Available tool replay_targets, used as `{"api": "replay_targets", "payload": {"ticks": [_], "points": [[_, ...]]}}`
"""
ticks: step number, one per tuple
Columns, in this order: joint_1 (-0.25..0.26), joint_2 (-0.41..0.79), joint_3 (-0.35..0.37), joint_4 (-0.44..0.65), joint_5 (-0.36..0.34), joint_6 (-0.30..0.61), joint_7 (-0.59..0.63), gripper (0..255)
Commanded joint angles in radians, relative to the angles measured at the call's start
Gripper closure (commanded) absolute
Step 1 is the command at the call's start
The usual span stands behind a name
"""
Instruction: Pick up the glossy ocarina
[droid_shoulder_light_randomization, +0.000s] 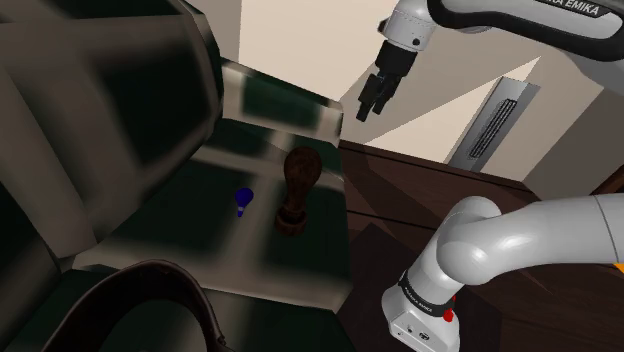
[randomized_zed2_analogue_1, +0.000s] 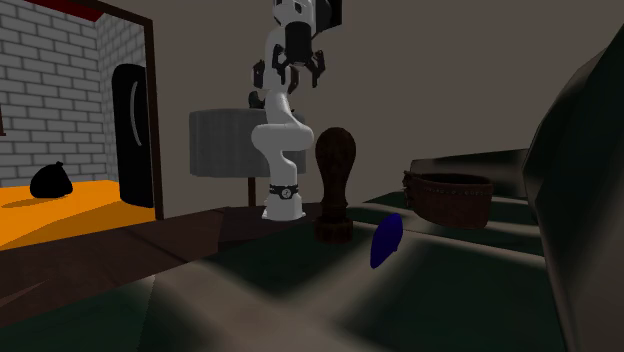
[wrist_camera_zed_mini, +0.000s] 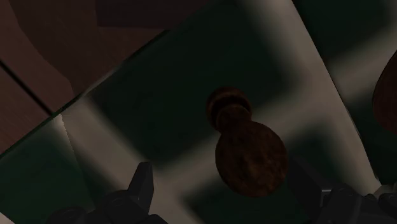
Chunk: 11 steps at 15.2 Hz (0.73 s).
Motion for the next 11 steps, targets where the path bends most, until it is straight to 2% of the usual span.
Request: {"api": "replay_targets", "payload": {"ticks": [1,11], "points": [[0.000,0.000,0.000,0.000,0.000,0.000,0.000,0],[-0.008,0.272,0.149,-0.021,0.037,0.217,0.254,0]]}}
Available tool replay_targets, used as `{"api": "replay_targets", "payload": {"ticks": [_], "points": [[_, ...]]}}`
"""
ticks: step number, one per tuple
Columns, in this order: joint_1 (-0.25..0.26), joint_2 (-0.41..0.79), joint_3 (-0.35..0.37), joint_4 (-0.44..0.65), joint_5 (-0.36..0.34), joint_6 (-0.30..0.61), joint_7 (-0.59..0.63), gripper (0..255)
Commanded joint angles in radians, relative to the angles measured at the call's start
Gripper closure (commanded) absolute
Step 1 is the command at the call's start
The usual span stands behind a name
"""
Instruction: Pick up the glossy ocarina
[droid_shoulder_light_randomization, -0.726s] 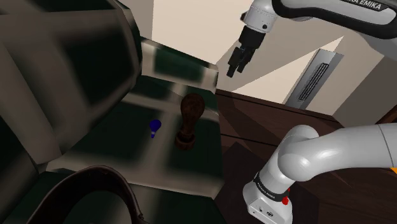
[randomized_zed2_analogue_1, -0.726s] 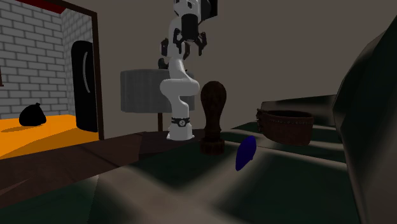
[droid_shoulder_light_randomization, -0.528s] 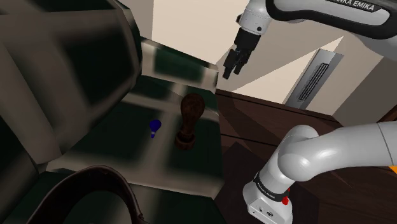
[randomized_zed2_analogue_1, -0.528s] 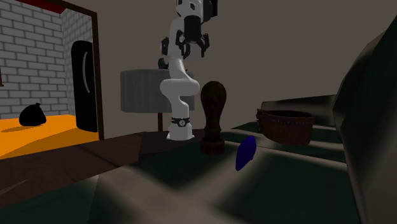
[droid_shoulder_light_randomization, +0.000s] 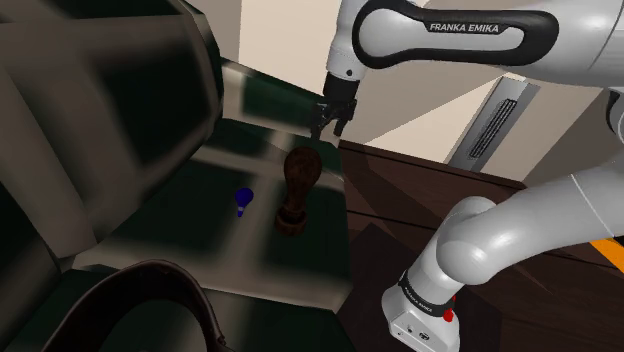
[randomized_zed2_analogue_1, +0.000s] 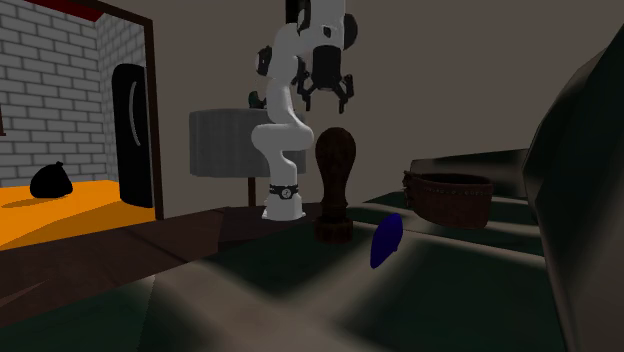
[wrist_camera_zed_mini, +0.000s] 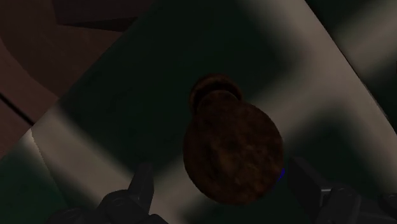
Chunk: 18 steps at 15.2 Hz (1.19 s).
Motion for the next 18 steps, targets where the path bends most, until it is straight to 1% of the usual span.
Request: {"api": "replay_targets", "payload": {"ticks": [1,5,9,13,18], "points": [[-0.003,0.067,0.028,0.017,0.001,0.035,0.054,0],[-0.009,0.210,0.076,0.054,-0.008,0.108,0.157,0],[-0.009,0.364,0.111,0.113,-0.034,0.167,0.263,0],[0.022,0.526,0.107,0.193,-0.072,0.209,0.368,0],[0.034,0.733,0.118,0.321,-0.119,0.237,0.486,0]]}}
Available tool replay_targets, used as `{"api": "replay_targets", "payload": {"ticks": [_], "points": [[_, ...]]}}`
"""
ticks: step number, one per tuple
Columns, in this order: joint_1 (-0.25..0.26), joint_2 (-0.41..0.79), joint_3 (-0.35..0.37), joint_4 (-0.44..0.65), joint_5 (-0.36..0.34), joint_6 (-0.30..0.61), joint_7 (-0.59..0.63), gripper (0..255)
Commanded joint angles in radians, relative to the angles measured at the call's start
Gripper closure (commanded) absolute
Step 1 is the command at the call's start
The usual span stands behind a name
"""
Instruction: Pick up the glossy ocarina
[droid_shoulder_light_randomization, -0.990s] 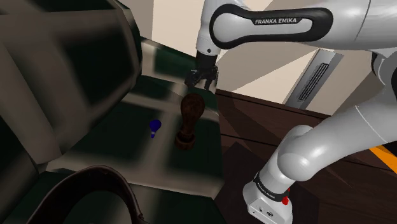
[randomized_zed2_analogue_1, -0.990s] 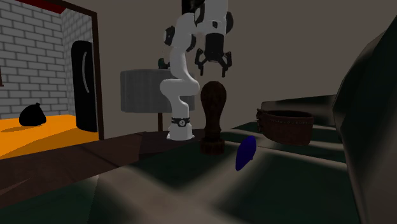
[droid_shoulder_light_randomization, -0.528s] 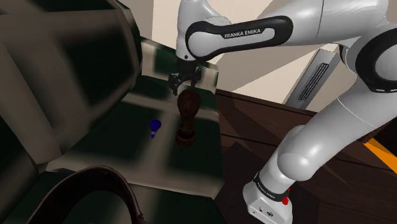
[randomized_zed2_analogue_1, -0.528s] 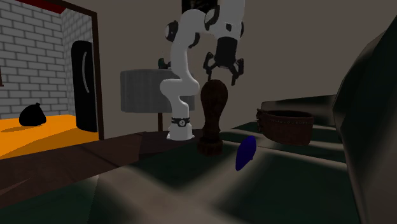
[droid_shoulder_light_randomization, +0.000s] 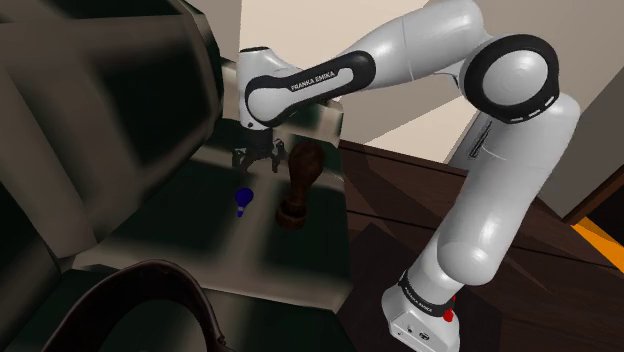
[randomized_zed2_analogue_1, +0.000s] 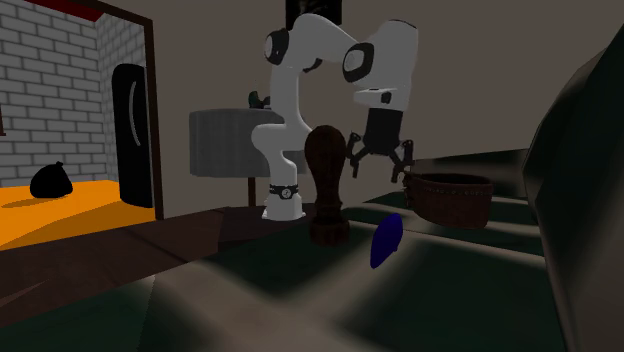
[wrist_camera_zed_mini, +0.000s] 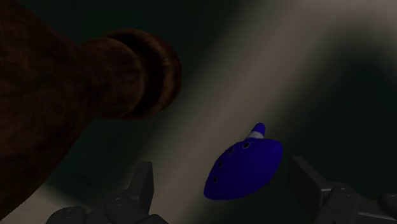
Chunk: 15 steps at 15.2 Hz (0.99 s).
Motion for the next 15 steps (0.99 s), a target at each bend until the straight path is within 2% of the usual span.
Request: {"api": "replay_targets", "payload": {"ticks": [1,5,14,15], "points": [[0.010,0.084,0.000,0.057,-0.010,0.006,0.048,0],[0.034,0.245,-0.014,0.183,-0.037,0.004,0.121,0],[0.040,0.303,-0.022,0.160,-0.053,0.084,0.133,0],[0.039,0.301,-0.023,0.157,-0.053,0.085,0.132,255]]}}
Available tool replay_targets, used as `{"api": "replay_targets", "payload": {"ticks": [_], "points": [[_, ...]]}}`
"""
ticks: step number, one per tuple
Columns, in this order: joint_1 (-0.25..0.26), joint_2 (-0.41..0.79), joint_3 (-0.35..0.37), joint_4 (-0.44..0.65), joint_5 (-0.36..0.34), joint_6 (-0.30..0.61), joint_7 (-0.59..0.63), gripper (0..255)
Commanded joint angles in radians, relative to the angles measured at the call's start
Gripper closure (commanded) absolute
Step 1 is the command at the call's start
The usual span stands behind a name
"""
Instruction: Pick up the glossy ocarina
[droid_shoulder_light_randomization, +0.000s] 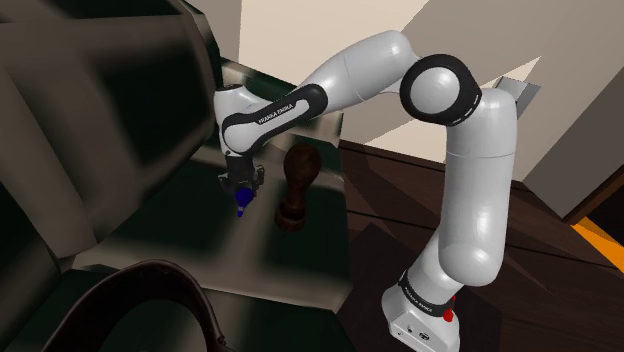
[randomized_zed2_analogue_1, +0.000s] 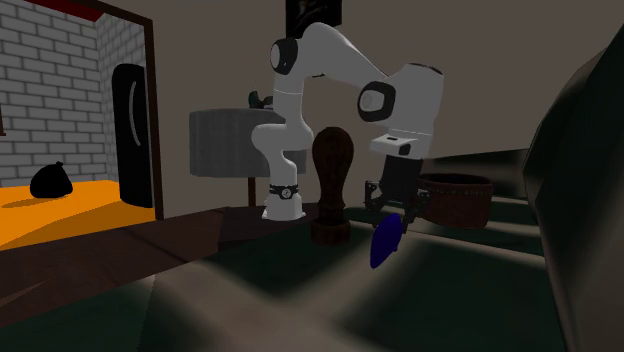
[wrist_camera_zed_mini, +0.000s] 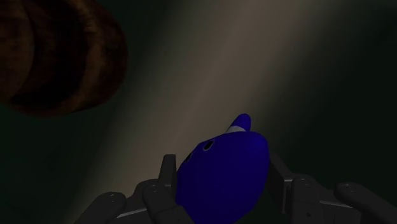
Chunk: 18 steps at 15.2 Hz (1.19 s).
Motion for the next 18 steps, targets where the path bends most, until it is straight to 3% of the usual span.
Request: {"api": "replay_targets", "payload": {"ticks": [1,9,18], "points": [[-0.001,0.000,0.000,-0.003,0.000,0.003,0.000,255],[0.001,0.004,0.000,0.003,-0.001,0.002,0.001,255],[-0.005,-0.064,0.009,0.031,0.019,-0.093,-0.014,255]]}}
